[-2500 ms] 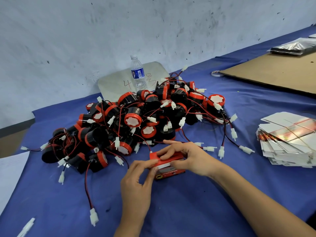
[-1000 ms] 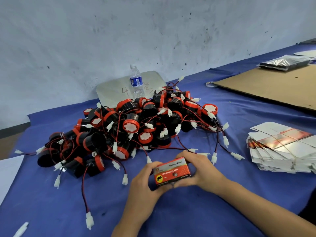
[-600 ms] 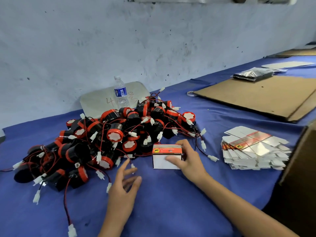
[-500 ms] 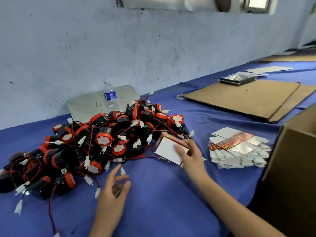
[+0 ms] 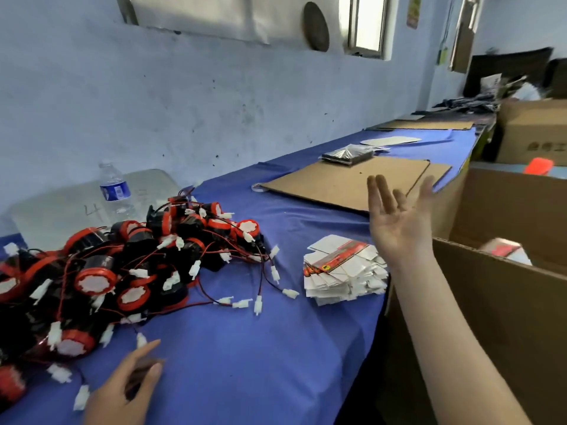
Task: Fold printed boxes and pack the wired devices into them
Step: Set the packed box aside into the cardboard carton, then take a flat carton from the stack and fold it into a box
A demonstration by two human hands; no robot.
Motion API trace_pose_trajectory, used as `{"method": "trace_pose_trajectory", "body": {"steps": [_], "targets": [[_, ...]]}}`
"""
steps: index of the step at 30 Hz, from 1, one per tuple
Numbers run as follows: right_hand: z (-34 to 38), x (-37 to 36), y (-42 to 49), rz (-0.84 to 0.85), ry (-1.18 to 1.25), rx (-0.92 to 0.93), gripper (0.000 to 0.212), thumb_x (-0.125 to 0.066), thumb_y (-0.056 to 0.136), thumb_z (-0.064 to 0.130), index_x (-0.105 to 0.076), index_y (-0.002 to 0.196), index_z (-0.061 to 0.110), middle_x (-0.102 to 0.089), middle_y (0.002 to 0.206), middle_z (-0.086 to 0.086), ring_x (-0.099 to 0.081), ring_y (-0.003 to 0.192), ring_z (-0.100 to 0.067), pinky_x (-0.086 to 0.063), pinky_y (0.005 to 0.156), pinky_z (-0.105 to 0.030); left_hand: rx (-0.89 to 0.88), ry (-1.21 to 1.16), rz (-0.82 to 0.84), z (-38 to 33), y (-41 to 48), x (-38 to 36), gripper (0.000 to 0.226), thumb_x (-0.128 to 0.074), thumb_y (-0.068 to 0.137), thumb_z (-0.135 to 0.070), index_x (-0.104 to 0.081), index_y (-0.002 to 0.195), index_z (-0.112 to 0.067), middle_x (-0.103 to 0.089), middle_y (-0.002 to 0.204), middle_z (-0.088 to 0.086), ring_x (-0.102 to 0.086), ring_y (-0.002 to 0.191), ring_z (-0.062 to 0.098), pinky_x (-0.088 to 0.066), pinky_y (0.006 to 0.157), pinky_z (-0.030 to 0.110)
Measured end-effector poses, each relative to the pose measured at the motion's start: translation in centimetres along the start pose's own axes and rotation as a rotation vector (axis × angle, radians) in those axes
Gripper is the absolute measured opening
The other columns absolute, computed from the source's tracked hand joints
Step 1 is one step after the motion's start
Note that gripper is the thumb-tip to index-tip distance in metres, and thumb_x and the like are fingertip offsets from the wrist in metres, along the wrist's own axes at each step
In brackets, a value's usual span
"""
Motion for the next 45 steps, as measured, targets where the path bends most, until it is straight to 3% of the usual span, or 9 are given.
{"method": "trace_pose_trajectory", "body": {"steps": [4,7,12,20,25,29,35,40,45], "targets": [[-2.9,1.7,3.9,0.23,-1.673,0.055,0.064,-0.069,0.087,0.039,-0.039,0.14,0.02,-0.056,0.131,-0.011,-0.054,0.121,-0.025,-0.042,0.105,-0.042,0.045,0.036,-0.157,-0.2,-0.2,-0.4,0.031,-0.065,0.089,-0.006,-0.063,0.098,-0.035,-0.069,0.097,-0.001,-0.061,0.096,0.025,-0.042,0.102,0.042],[-3.6,4.0,6.9,0.297,-2.462,-0.364,0.089,-0.064,0.086,0.053,-0.019,0.153,0.014,-0.029,0.156,-0.011,-0.026,0.143,-0.03,-0.023,0.115,-0.042,0.046,0.044,-0.149,-0.4,-0.2,-0.4,0.035,-0.064,0.089,-0.008,-0.061,0.094,-0.043,-0.07,0.095,-0.005,-0.062,0.092,0.019,-0.044,0.1,0.04],[-2.9,5.1,8.4,0.123,-2.587,-0.403,0.066,-0.069,0.081,0.055,-0.053,0.119,0.003,-0.06,0.107,-0.01,-0.057,0.085,-0.023,-0.045,0.065,-0.029,0.017,0.058,-0.169,-0.9,-0.5,-0.5,0.035,-0.065,0.089,-0.009,-0.063,0.094,-0.044,-0.071,0.092,-0.009,-0.061,0.083,0.004,-0.045,0.085,0.026],[-4.7,4.9,8.7,0.099,-2.78,-0.245,0.047,-0.07,0.084,0.044,-0.051,0.108,0.009,-0.052,0.103,-0.01,-0.054,0.095,-0.032,-0.046,0.078,-0.04,0.019,0.089,-0.127,-1.1,-0.7,-0.4,0.032,-0.064,0.09,-0.011,-0.063,0.096,-0.043,-0.069,0.093,-0.013,-0.059,0.088,0.004,-0.046,0.094,0.034],[-4.6,4.0,9.8,0.071,-2.829,-0.538,0.081,-0.068,0.082,0.055,-0.04,0.138,0.003,-0.05,0.133,-0.014,-0.052,0.117,-0.034,-0.046,0.098,-0.041,0.032,0.083,-0.117,-1.2,-0.7,-0.3,0.034,-0.063,0.091,-0.012,-0.061,0.098,-0.046,-0.07,0.093,-0.01,-0.059,0.089,0.003,-0.046,0.096,0.036],[-4.5,3.0,9.8,0.094,-2.83,-0.794,0.08,-0.061,0.085,0.057,-0.04,0.141,0.003,-0.052,0.13,-0.011,-0.052,0.099,-0.027,-0.042,0.081,-0.032,0.032,0.076,-0.119,-1.1,-0.7,-0.3,0.035,-0.064,0.091,-0.012,-0.061,0.098,-0.047,-0.07,0.092,-0.009,-0.06,0.09,0.003,-0.046,0.097,0.037],[-4.8,-1.2,10.4,0.257,-2.886,-0.471,0.048,-0.075,0.08,0.041,-0.065,0.107,0.002,-0.064,0.098,-0.009,-0.058,0.084,-0.025,-0.046,0.074,-0.029,0.016,0.077,-0.1,-0.8,-0.7,-0.2,0.032,-0.062,0.092,-0.013,-0.062,0.096,-0.044,-0.07,0.097,-0.004,-0.06,0.093,0.005,-0.047,0.098,0.035],[-4.0,-6.4,10.2,0.22,-2.823,-0.189,0.045,-0.061,0.094,0.029,-0.055,0.128,0.001,-0.06,0.124,-0.015,-0.058,0.112,-0.028,-0.045,0.094,-0.033,0.003,0.072,-0.086,-0.4,-0.5,-0.2,0.027,-0.062,0.092,-0.013,-0.063,0.097,-0.04,-0.069,0.101,-0.006,-0.059,0.095,0.004,-0.045,0.091,0.025],[-5.5,-5.5,10.1,0.444,-3.049,0.039,0.029,-0.051,0.093,0.009,-0.059,0.121,0.014,-0.058,0.11,-0.011,-0.057,0.101,-0.03,-0.049,0.079,-0.036,-0.01,0.087,-0.076,-0.2,-0.4,-0.2,0.028,-0.061,0.093,-0.015,-0.062,0.097,-0.043,-0.069,0.104,-0.007,-0.059,0.096,0.003,-0.045,0.092,0.023]]}}
Point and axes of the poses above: each hand's wrist, its own y-axis towards the middle knuckle, its own x-axis out of the back of the hand, z = x × y, the point moved 1 cm from there along y, towards the middle knuckle
